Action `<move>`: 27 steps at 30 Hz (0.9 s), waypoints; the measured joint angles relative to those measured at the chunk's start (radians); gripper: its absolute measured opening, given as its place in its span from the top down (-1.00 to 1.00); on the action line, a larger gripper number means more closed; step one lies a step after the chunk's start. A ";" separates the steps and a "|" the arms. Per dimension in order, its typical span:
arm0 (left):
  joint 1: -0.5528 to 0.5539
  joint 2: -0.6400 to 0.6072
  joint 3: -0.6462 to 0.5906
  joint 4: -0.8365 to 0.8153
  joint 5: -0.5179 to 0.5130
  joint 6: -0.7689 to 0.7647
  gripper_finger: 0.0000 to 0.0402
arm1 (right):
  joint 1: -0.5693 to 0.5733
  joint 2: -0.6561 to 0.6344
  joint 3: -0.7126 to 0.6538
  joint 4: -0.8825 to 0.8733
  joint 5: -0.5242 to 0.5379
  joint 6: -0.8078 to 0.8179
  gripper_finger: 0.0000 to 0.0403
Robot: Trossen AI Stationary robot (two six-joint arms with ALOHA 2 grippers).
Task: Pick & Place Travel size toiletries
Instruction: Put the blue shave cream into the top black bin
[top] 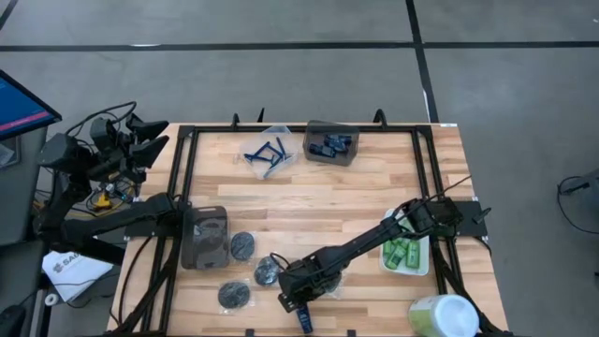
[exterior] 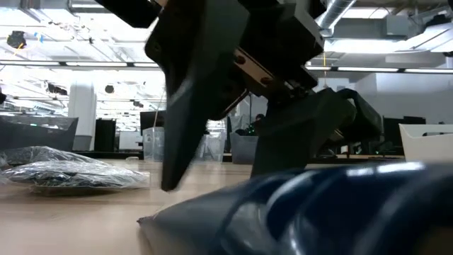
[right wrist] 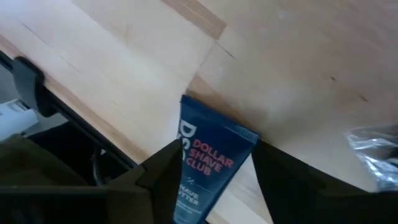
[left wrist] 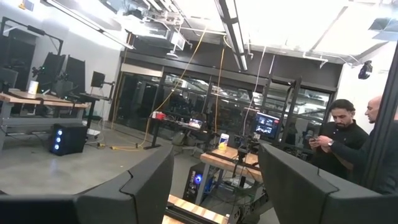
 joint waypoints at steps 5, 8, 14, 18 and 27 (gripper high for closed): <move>0.000 0.000 0.000 0.000 0.000 0.000 -0.15 | 0.000 0.000 -0.002 -0.008 0.002 -0.009 0.33; 0.000 0.000 0.000 0.000 -0.001 0.000 -0.15 | 0.001 0.001 -0.003 -0.015 0.003 -0.014 0.56; 0.000 0.000 0.000 0.000 -0.001 0.000 -0.15 | 0.001 0.004 -0.004 -0.006 0.004 -0.036 0.94; 0.000 0.000 0.000 0.000 0.000 0.000 -0.15 | 0.000 0.004 -0.004 -0.004 0.004 -0.044 0.97; 0.000 0.000 0.000 0.000 0.000 0.000 -0.15 | -0.007 0.000 -0.004 -0.006 0.008 -0.077 1.00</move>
